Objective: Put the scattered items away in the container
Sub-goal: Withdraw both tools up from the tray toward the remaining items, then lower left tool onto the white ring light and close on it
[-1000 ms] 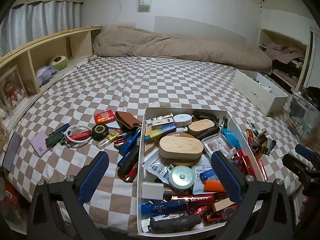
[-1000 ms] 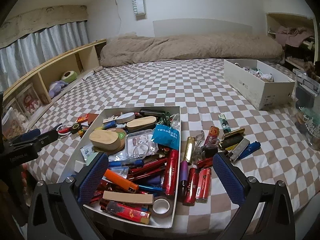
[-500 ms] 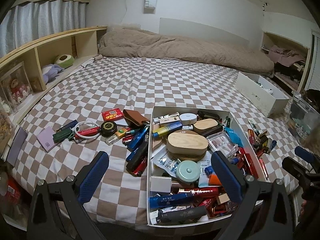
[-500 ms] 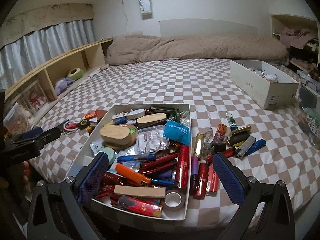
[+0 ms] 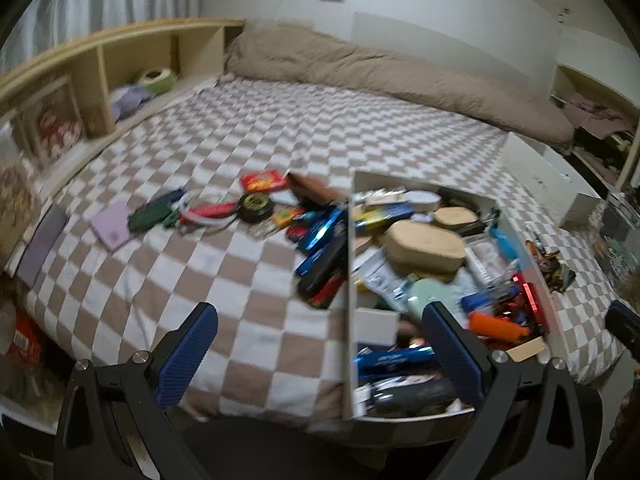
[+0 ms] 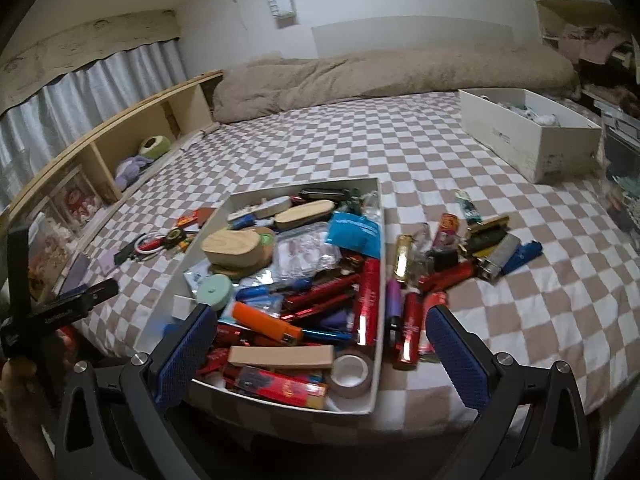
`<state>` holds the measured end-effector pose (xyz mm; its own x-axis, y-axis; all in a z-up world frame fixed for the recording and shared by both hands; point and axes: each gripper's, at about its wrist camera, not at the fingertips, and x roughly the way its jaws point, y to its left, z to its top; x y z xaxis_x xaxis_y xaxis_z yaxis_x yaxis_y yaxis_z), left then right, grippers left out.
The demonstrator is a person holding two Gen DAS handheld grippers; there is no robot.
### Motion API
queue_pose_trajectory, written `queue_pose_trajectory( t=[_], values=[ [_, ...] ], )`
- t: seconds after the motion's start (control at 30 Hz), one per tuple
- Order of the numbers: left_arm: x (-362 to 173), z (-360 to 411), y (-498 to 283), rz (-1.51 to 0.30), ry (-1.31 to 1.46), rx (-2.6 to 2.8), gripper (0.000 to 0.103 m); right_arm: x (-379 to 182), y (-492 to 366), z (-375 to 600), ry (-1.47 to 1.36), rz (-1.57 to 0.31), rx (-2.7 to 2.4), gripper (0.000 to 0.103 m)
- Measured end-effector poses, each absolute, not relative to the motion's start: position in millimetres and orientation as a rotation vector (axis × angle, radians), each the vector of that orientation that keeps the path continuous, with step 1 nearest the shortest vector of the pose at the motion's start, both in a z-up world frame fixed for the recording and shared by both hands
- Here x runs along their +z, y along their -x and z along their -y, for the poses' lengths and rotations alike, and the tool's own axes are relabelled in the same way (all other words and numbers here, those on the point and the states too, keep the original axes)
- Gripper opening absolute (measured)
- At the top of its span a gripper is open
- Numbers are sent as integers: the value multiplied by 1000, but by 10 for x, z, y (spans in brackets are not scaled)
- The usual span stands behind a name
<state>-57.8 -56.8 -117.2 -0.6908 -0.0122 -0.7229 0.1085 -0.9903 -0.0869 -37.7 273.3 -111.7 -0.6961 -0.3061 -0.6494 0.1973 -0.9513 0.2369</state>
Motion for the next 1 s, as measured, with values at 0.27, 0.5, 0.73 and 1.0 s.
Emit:
queue_pose_trajectory(
  t=[0.27,0.5,0.73,1.0],
  values=[
    [-1348,985,592,-301,-1253,-2714,103,-1261,386,-3112,-1145,259,-2714,103],
    [-1446,1252,630,-336,-1277,-2642,103,-1434,443,-3486,-1264,220,-2771,103],
    [-1440,1492,667,-298,-1269,-2596,103,-1608,624,-3849,-1390,173,-2819,103],
    [-1552,1781,678,-342,-1294,-2536,103,-1772,1075,-3973,-1395,-118,-2779,103]
  ],
)
